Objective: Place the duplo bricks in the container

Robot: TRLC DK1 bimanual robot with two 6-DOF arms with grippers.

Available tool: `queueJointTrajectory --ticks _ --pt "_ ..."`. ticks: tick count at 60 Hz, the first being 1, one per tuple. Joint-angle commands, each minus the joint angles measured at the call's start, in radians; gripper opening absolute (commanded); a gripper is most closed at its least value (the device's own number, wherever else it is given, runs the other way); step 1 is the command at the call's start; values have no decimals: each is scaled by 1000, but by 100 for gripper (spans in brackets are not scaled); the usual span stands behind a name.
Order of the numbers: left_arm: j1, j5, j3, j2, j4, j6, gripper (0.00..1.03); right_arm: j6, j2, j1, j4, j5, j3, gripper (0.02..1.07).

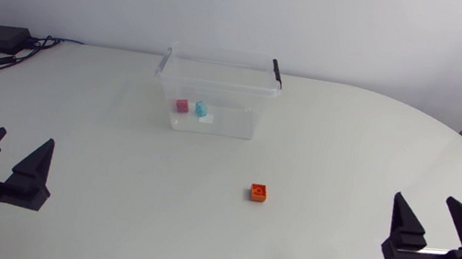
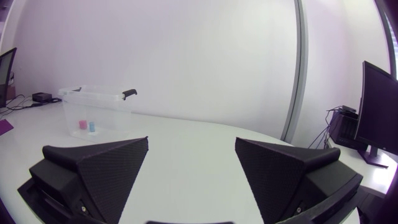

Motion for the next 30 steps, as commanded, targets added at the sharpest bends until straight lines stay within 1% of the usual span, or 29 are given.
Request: queueJointTrajectory --ticks 1,9,23,30 --pt "6 8 -18 -11 9 -9 99 16 -7 33 -7 -8 -19 103" --pt "6 8 -18 -11 9 -9 99 14 -6 50 -11 -8 -19 103" --pt "6 8 -18 -11 9 -9 99 -49 -7 36 -11 -8 -19 103" --pt "6 8 -18 -11 9 -9 99 -49 -9 11 -11 -6 -18 103"
